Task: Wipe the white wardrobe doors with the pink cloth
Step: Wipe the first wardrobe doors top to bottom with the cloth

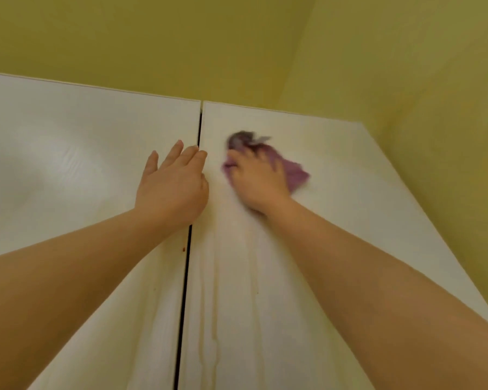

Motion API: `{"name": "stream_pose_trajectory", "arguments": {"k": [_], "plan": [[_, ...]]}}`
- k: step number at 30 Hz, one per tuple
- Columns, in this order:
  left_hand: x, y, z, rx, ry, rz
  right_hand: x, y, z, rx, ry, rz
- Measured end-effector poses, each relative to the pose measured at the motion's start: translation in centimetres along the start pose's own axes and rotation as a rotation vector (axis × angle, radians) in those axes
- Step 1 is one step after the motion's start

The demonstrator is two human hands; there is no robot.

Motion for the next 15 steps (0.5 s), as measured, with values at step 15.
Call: {"name": "stream_pose_trajectory", "arguments": {"k": [15], "plan": [[3.1, 2.9, 1.1, 0.019, -0.113, -0.020, 3.7, 3.1, -1.6, 0.163, 0.118, 0.367]]}}
Point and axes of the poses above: each hand's wrist, its own y-axis away from the middle knuckle, its own z-axis out of the back of the hand, x = y × z, the point moved 7 cm from there along -y, towards the middle knuckle, and after that the axes turned 15 degrees about x, right-handed, at the moved point
